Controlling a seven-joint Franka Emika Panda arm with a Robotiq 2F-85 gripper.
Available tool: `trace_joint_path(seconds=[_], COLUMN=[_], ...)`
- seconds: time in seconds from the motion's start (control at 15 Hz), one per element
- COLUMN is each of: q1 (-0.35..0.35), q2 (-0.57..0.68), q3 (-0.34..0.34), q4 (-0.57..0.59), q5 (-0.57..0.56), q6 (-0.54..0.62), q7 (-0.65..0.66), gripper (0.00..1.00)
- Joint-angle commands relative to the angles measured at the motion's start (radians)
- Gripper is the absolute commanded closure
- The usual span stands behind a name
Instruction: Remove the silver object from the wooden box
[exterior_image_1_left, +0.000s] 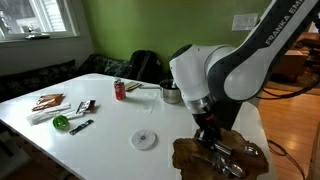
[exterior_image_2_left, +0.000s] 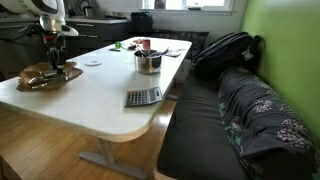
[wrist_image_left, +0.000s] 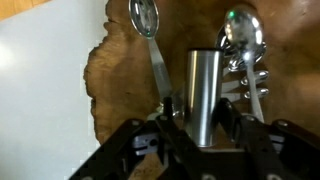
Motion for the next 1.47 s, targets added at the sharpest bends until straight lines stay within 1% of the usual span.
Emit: trace_joint_path(seconds=[0.0, 0.07, 0.13, 0.2, 0.27, 0.33, 0.4, 0.47, 0.53, 0.6, 0.73, 0.93, 1.0, 1.13, 1.27, 1.4], q1=[-0.005, -0.003, -0.002, -0.003, -0.002, -0.003, -0.001, -0.001, 0.001, 0.003, 0.005, 0.009, 0.009, 0.012, 0.016, 0.029], q2=[0.002, -0.006, -0.015, -0.022, -0.026, -0.024, -0.02, -0.017, -0.01, -0.007, -0.002, 0.0, -0.003, -0.026, -0.088, -0.172], q3=[0.013, 0.016, 0.021, 0.026, 0.029, 0.033, 0.036, 0.04, 0.043, 0.044, 0.045, 0.042, 0.041, 0.037, 0.04, 0.037], q4=[0.008, 0.003, -0.003, -0.009, -0.012, -0.009, -0.006, -0.004, -0.001, 0.0, 0.001, 0.0, 0.0, -0.008, -0.04, -0.076], q5=[0.036, 0.04, 0.048, 0.056, 0.063, 0.073, 0.077, 0.082, 0.085, 0.083, 0.08, 0.071, 0.069, 0.059, 0.048, 0.011], q6=[-0.022, -0.027, -0.03, -0.028, -0.025, -0.028, -0.031, -0.031, -0.034, -0.034, -0.028, -0.038, -0.042, -0.038, 0.016, 0.077], q7=[-0.034, -0.036, -0.039, -0.045, -0.044, -0.05, -0.051, -0.056, -0.062, -0.064, -0.069, -0.071, -0.071, -0.06, -0.048, -0.011], gripper=[0.17, 0.1, 0.01, 0.0, 0.04, 0.3, 0.29, 0.3, 0.37, 0.47, 0.62, 0.86, 0.91, 0.91, 0.91, 0.91])
